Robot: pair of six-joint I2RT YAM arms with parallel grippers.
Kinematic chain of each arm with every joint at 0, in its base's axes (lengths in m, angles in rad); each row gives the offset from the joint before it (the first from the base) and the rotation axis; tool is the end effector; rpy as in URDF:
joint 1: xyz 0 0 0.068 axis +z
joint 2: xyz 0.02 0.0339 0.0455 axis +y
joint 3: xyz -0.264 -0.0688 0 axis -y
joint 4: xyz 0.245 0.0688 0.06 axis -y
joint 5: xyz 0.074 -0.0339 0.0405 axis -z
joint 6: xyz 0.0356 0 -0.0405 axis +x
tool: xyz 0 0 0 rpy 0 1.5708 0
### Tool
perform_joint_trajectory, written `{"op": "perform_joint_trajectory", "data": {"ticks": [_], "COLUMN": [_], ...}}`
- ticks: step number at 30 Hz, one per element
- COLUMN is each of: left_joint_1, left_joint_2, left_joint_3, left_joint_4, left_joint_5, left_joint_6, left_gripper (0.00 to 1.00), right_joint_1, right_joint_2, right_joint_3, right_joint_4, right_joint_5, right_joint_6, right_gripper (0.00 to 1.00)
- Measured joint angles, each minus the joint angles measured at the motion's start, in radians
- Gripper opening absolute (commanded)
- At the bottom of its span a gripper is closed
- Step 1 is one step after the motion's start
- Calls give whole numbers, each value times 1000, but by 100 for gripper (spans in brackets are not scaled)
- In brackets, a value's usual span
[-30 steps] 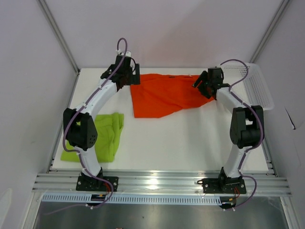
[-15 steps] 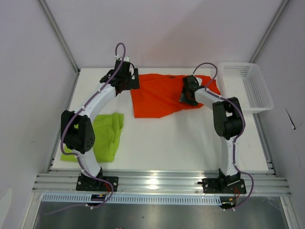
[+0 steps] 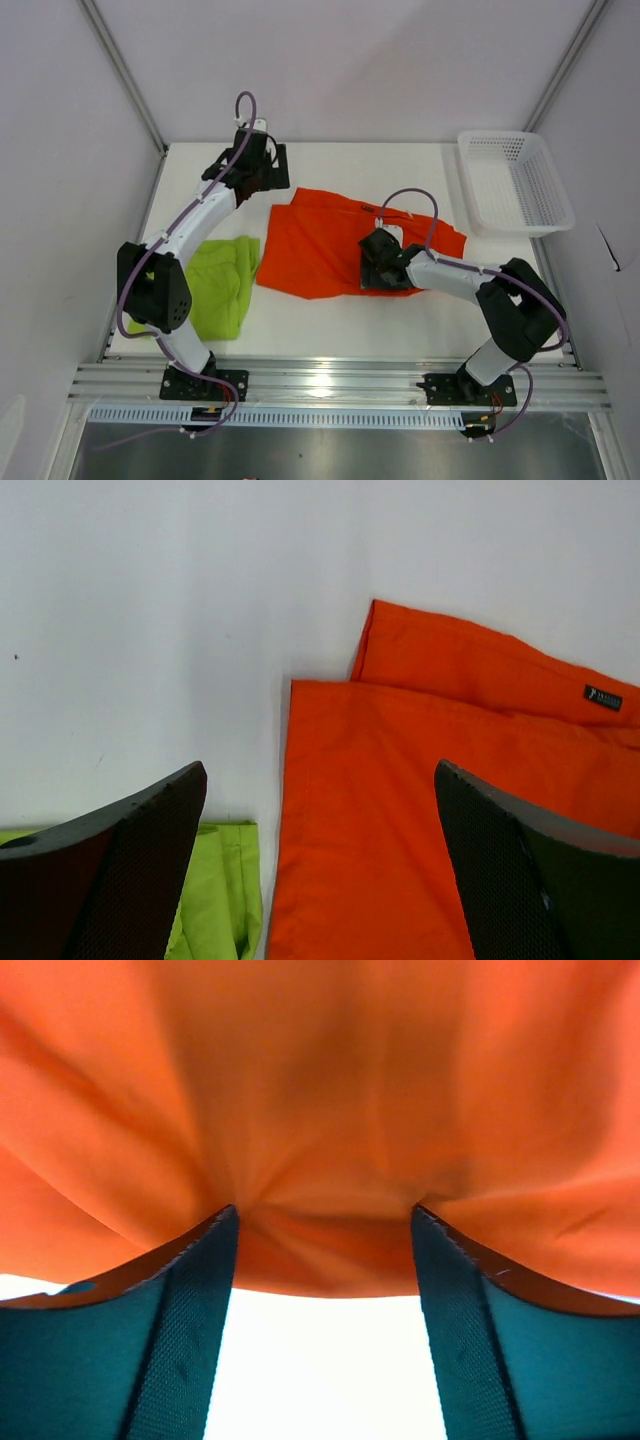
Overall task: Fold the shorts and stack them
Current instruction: Fold the shorts
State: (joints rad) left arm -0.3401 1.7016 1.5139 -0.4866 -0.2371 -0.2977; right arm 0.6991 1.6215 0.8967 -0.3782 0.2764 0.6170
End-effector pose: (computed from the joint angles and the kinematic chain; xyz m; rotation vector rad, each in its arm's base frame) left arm 0.3715 -0.1226 0.3207 -0.0801 2.2228 -0.0836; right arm 0.2400 0.1891 0.1630 -0.0207 2.6064 0.0929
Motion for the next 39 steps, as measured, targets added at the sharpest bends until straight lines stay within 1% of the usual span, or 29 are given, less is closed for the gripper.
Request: {"op": "perform_joint_trajectory", "data": {"ticks": [1,3,5,8,11,14,16,20,25,28,34,39], "left_joint_1": [0,0,3,23,72,122,149,165,162,163,163,166], "left_joint_2": [0,0,0,0,0,16,43,139,264,309,343,345], "left_joint_3": [-6,-19,-32,-54,-84,-92,-88,-32,64,90,100,107], "left_joint_4": [1,2,3,11,21,28,40,36,29,29,29,30], "left_joint_5": [2,6,13,64,117,158,185,212,228,239,250,262], "left_joint_6": [1,2,1,-5,-19,-36,-47,-69,-96,-112,-124,-123], "left_gripper": [96,96,96,96,96,96,96,95,94,94,93,94], "right_joint_1": [15,23,-8,-116,-260,-393,-464,-557,-611,-619,-618,-619], "right_joint_2": [-14,-46,-76,-106,-139,-157,-141,-84,-54,-26,40,125], "right_joint_3": [-2,8,49,163,248,264,264,261,230,229,229,229], "right_joint_4": [-29,-76,-132,-179,-175,-176,-183,-178,-139,-113,-64,-25], "right_joint_5": [-5,-16,-38,-73,-94,-101,-102,-100,-93,-70,-48,-49], "right_joint_6": [6,11,-7,-53,-105,-151,-177,-208,-210,-209,-207,-203], "right_gripper": [74,75,74,74,73,72,70,68,66,66,67,67]}}
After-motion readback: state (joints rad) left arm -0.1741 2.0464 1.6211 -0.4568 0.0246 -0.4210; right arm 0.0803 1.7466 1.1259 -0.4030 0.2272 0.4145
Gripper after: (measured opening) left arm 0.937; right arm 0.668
